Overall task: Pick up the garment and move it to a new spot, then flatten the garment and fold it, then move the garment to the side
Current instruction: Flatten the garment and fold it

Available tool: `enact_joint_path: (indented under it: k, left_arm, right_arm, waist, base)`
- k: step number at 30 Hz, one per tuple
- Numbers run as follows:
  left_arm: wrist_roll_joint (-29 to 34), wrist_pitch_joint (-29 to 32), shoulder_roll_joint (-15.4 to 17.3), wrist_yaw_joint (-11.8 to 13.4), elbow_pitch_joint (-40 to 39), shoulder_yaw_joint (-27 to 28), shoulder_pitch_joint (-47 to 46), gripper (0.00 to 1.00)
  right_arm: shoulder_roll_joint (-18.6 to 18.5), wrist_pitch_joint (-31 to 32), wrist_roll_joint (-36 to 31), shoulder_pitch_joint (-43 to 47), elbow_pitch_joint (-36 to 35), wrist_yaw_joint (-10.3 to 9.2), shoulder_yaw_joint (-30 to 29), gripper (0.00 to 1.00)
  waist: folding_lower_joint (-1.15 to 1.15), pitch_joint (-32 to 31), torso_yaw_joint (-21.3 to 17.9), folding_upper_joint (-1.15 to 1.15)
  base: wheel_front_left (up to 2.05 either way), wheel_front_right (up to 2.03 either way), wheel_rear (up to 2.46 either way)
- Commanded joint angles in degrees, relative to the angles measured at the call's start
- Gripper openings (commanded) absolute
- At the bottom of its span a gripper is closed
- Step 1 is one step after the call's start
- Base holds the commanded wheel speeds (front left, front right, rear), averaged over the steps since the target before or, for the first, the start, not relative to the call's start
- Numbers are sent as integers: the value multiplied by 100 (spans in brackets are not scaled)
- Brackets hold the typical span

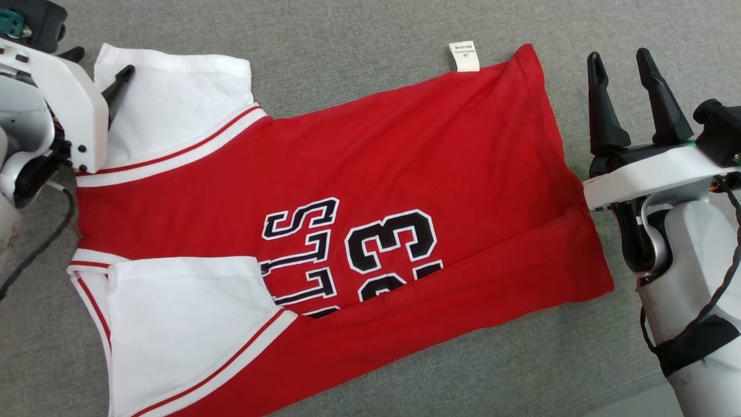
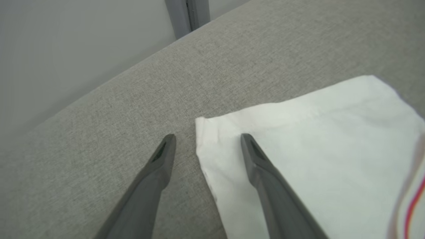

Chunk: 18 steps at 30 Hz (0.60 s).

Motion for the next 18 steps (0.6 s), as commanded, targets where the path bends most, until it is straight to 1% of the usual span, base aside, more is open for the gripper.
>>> enact_joint_path:
  k: [1, 6, 7, 8, 9, 11, 15, 18]
  left_arm:
    - [-45, -35, 55, -4, 107, -64, -130, 100]
    - [-213, 38, -3, -5, 298, -420, -154, 100]
    - [-290, 25, -28, -6, 275, -495, -150, 4]
    - [-290, 25, -28, -6, 275, -495, -150, 4]
    - [-381, -11, -58, -6, 266, -530, -159, 0]
    - [-564, -143, -112, -5, 252, -544, -173, 0]
    - [-738, -629, -210, -4, 249, -567, -241, 0]
    - [-766, -1019, -273, -4, 90, -730, -150, 0]
  right_arm:
    - [-4, -62, 28, -97, 15, -1, 3, 100]
    - [-35, -89, 39, -101, 30, -1, 15, 100]
    - [-56, -91, 36, -97, 35, -1, 2, 100]
    - [-56, -91, 36, -97, 35, -1, 2, 100]
    - [-85, -82, 30, -92, 47, -1, -17, 100]
    - [-132, -31, -3, -99, 76, -1, -49, 100]
    - [-265, 155, 88, -187, 77, 0, 41, 100]
    - [-495, 345, 165, -201, 94, -1, 229, 100]
  waist:
    - [0, 53, -67, 0]
    - [0, 78, -117, 0]
    - [0, 70, -104, 0]
    - [0, 70, -104, 0]
    - [0, 52, -76, 0]
    - [0, -2, 7, 0]
    - [0, -179, 261, 0]
    - [0, -344, 524, 0]
  base:
    - [0, 0, 0]
    - [0, 0, 0]
    - [0, 0, 0]
    - [0, 0, 0]
    - [0, 0, 0]
    - [0, 0, 0]
    - [0, 0, 0]
    - [0, 0, 0]
